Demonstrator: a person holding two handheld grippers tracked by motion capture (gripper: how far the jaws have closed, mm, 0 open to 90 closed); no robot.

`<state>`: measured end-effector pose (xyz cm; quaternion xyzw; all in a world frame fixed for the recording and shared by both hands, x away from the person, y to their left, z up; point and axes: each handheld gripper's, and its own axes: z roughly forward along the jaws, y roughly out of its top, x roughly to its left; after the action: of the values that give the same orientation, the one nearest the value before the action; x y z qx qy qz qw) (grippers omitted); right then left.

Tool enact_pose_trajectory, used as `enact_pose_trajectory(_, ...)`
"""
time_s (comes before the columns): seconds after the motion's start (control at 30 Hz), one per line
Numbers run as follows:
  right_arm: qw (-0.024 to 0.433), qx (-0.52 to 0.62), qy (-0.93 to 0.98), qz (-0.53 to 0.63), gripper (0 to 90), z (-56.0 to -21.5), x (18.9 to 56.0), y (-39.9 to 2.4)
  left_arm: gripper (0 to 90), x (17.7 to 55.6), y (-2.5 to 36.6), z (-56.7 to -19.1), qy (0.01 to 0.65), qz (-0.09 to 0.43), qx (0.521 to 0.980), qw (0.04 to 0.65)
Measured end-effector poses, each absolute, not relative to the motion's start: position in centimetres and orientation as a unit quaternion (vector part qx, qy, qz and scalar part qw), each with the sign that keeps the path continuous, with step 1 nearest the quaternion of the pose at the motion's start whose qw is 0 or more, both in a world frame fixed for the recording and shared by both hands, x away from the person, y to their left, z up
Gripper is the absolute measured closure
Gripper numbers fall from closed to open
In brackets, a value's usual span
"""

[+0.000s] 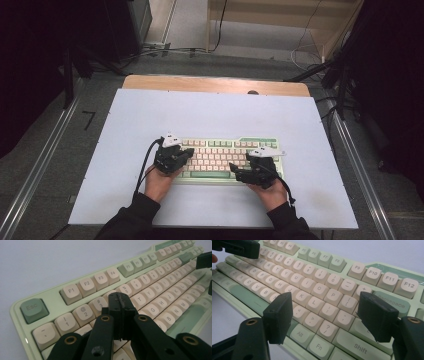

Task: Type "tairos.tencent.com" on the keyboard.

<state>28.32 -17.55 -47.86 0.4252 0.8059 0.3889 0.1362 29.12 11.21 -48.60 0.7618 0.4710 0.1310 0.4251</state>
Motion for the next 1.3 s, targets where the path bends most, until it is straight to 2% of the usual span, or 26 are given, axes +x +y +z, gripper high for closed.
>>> enact_pose_trajectory(0.57,0.134,0.428,0.804,0.39,26.6,-47.9,28.3,-17.8,90.0,29.4,10.7,-49.1,0.473,0.12,0.765,0.42)
enact_pose_trajectory(0.6,0.134,0.428,0.804,0.39,26.6,-47.9,28.3,-17.8,87.3,29.3,10.8,-48.9,0.471,0.113,0.762,0.43)
enact_pose_trajectory(0.63,0.133,0.427,0.804,0.391,26.6,-47.9,28.3,-17.8,80.7,29.2,10.9,-48.7,0.468,0.112,0.758,0.44)
enact_pose_trajectory(0.73,0.134,0.429,0.802,0.394,27.0,-47.8,28.3,-17.9,55.0,28.3,11.3,-47.8,0.462,0.124,0.747,0.462)
enact_pose_trajectory(0.83,0.135,0.43,0.801,0.395,29.2,-47.8,28.4,-18.1,42.4,27.5,12.1,-47.3,0.466,0.129,0.731,0.482)
enact_pose_trajectory(0.87,0.137,0.431,0.8,0.395,30.4,-47.8,28.4,-18.1,40.6,27.2,12.4,-47.2,0.471,0.132,0.725,0.485)
enact_pose_trajectory(1.0,0.143,0.43,0.797,0.398,37.9,-47.6,28.3,-18.1,36.1,26.5,13.7,-47.3,0.489,0.146,0.707,0.49)
enact_pose_trajectory(1.07,0.147,0.428,0.796,0.401,45.0,-47.5,28.2,-18.1,33.7,26.0,14.2,-47.5,0.499,0.154,0.698,0.49)
enact_pose_trajectory(1.3,0.132,0.417,0.8,0.411,75.2,-47.6,28.3,-17.6,33.8,24.1,15.4,-47.8,0.512,0.17,0.683,0.492)
